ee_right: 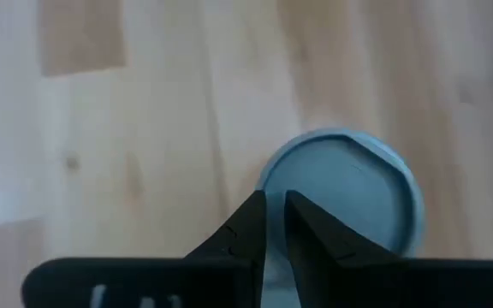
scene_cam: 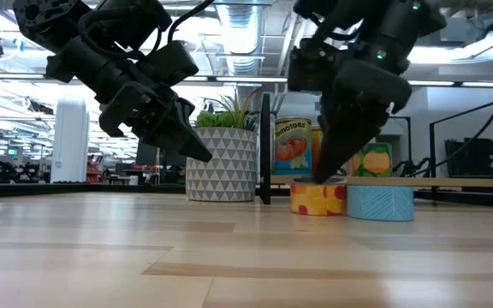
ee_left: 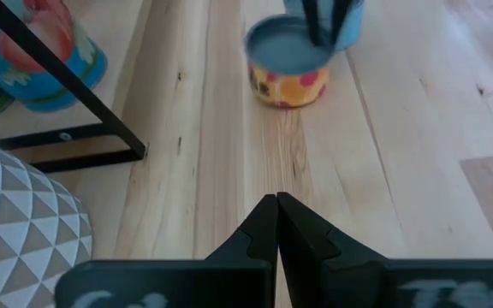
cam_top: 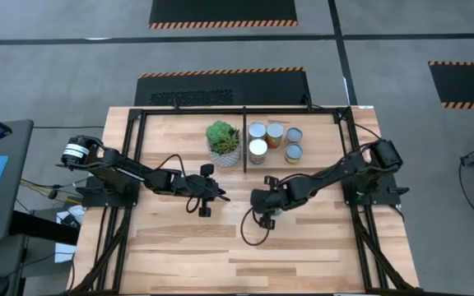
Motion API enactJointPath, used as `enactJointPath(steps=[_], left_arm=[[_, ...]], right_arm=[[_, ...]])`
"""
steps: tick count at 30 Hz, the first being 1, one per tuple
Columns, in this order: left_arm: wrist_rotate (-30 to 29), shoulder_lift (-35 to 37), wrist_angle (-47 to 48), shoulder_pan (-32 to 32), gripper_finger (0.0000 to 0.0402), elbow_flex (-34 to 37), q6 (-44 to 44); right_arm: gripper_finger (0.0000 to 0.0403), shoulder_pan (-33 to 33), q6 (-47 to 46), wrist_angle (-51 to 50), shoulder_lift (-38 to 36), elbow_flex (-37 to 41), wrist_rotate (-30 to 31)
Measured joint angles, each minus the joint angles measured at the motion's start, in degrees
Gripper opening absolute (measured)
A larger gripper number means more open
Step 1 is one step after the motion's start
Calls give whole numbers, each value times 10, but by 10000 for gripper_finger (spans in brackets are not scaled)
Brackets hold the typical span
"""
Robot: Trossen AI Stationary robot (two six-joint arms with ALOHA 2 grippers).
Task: Pick and place cans onto a shelf
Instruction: Put the canned pineapple rings on the shelf
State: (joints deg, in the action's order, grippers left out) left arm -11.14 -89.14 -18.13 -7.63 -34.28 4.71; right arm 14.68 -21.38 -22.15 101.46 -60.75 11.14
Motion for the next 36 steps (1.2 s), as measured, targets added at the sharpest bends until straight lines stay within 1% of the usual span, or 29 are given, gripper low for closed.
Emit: enactJointPath(steps=[4,8,13,22,28,32,36], left_arm=[[0,0,3,0,0,0,0],[0,0,6,0,0,0,0],[0,0,7,0,0,0,0],[0,0,7,0,0,0,0],[0,0,7,0,0,0,0],[0,0,7,0,0,0,-3],[0,0,7,0,0,0,-9]], right_arm=[[72,-6,17,15,12,0,-37],[72,-7,17,14,9,0,-37],[72,-10,18,16,-13,-1,-37],[72,-10,25,18,-9,-1,-37],[74,-9,83,19,-9,0,-37],[87,-9,115,31,-9,0,-38],[117,-9,129,31,-9,0,-38]])
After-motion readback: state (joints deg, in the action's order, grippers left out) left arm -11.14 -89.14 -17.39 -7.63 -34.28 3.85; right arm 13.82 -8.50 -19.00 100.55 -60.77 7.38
